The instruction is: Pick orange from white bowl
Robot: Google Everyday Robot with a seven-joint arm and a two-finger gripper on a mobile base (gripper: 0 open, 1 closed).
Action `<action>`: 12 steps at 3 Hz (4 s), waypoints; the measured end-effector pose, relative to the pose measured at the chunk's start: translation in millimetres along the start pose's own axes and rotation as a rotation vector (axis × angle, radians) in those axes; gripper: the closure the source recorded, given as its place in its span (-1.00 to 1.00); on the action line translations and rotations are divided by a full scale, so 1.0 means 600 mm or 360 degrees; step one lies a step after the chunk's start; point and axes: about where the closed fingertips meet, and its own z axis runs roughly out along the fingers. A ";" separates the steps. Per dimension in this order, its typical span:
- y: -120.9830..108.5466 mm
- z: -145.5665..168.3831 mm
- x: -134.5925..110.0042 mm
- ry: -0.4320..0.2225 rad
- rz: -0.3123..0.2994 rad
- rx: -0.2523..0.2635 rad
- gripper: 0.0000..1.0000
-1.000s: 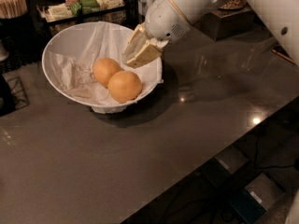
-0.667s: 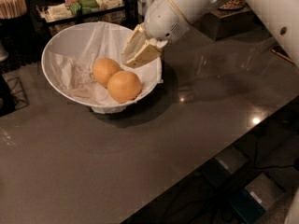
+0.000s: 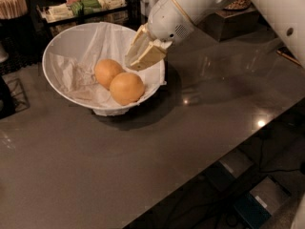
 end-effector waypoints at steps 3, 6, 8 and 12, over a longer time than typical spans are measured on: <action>-0.002 0.015 0.000 -0.0040 0.0019 -0.0010 -1.00; -0.003 0.034 0.011 -0.0058 0.0118 -0.0005 -1.00; -0.016 0.041 0.052 -0.0029 0.0221 0.0034 -0.40; -0.025 0.057 0.053 -0.0021 0.0228 0.0017 -0.52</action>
Offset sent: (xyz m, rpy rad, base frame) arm -0.0005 0.0011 0.0001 0.0021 0.0004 0.0031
